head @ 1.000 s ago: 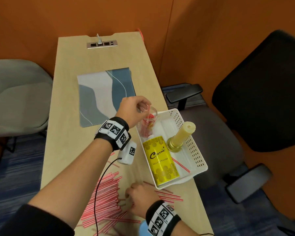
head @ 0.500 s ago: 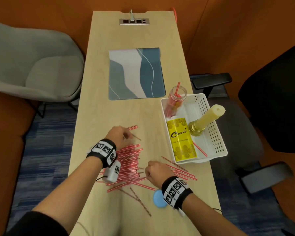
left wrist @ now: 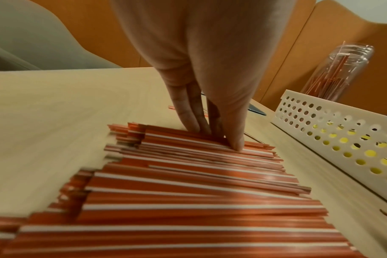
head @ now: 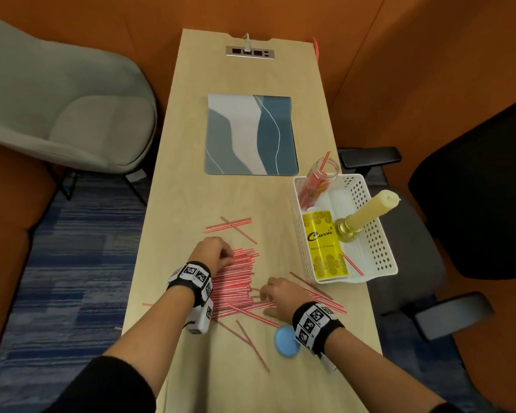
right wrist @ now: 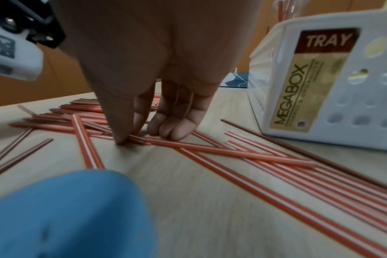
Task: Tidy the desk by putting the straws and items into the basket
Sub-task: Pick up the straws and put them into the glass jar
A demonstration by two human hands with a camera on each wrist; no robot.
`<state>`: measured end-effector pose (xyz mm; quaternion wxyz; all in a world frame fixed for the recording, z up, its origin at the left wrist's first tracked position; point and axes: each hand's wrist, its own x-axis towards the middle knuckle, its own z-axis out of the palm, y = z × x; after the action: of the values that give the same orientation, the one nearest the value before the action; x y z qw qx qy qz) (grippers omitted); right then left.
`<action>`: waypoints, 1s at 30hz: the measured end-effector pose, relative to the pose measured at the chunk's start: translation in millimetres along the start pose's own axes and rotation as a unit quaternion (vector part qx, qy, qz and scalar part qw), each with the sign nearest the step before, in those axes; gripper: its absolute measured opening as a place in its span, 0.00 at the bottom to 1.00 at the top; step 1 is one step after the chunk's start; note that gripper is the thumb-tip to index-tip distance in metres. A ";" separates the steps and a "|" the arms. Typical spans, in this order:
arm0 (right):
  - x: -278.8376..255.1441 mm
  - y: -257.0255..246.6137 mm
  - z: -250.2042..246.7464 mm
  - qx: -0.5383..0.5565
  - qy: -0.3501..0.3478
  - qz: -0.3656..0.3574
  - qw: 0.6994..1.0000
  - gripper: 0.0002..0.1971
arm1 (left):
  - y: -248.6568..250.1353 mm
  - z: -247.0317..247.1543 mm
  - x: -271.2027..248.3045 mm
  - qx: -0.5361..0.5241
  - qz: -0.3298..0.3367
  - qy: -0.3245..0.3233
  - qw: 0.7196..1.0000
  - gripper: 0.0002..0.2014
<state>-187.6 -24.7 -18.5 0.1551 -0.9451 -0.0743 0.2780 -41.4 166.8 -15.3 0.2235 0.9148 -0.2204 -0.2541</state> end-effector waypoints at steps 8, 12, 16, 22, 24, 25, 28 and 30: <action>-2.1 -4.6 -13.1 0.065 0.023 0.036 0.997 0.06 | -4.1 4.2 3.0 -0.079 -0.018 0.022 0.996 0.08; -12.8 0.1 -41.5 0.123 0.076 0.032 0.989 0.07 | -2.1 -3.5 5.3 -0.081 -0.010 0.021 0.996 0.04; -29.9 5.7 -96.2 0.217 0.175 0.034 0.960 0.04 | 1.4 -13.4 6.3 -0.114 -0.021 0.032 0.993 0.08; -55.5 24.9 -218.1 0.296 0.403 0.067 0.863 0.06 | 18.5 -30.0 11.5 -0.137 -0.052 0.018 0.989 0.12; -55.2 37.6 -247.6 0.239 0.486 0.083 0.837 0.05 | 21.0 -31.8 13.6 -0.134 -0.074 0.003 0.988 0.13; -52.8 44.6 -258.9 0.206 0.516 0.096 0.826 0.05 | 21.0 -31.9 14.5 -0.129 -0.087 -0.005 0.988 0.14; -43.4 62.6 -284.1 0.133 0.537 0.131 0.823 0.07 | 19.1 -29.8 14.7 -0.117 -0.108 -0.024 0.987 0.19; -34.8 72.9 -293.0 0.102 0.511 0.152 0.840 0.07 | 16.9 -27.5 14.2 -0.115 -0.107 -0.022 0.987 0.20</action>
<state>-52.0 -175.0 208.3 0.2219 -0.9313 0.1889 -0.2186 -19.8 154.0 9.4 0.2937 0.8955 -0.0956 -0.3205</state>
